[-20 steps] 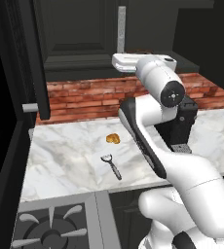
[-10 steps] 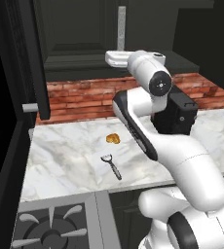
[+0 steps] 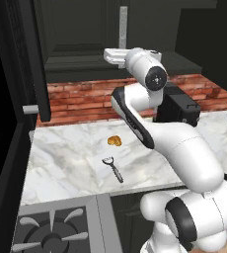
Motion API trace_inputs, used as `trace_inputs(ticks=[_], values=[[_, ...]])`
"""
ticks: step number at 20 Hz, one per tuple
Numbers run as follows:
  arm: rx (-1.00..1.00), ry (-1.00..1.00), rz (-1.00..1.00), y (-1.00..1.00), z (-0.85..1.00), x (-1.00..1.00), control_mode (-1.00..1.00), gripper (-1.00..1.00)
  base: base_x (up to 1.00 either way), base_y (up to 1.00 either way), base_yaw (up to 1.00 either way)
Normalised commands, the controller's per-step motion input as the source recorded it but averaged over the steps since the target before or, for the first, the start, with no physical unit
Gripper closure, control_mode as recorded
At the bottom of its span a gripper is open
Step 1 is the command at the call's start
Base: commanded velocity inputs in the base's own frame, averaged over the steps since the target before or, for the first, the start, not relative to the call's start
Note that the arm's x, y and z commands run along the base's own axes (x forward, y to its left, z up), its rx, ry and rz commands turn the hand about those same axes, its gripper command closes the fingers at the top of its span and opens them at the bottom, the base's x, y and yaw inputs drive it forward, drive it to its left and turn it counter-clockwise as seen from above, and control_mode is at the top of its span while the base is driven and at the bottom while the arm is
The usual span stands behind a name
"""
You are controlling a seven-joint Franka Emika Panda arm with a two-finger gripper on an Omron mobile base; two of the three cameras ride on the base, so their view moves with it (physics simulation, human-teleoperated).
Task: Pick the pan from the cabinet and place it on the stove. Then turn on the stove burner for the pan.
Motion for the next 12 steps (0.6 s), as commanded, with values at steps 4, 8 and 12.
trace_inputs(ticks=[4,8,12], values=[[0.0,0.01,0.01,0.0,-0.05,0.36,-1.0,-1.0,0.0,0.0,0.0],[0.0,0.03,0.0,0.0,-0.1,0.38,-1.0,-1.0,0.0,0.0,0.0],[0.0,0.03,0.0,0.0,-0.05,0.29,-1.0,-1.0,0.0,0.0,0.0]])
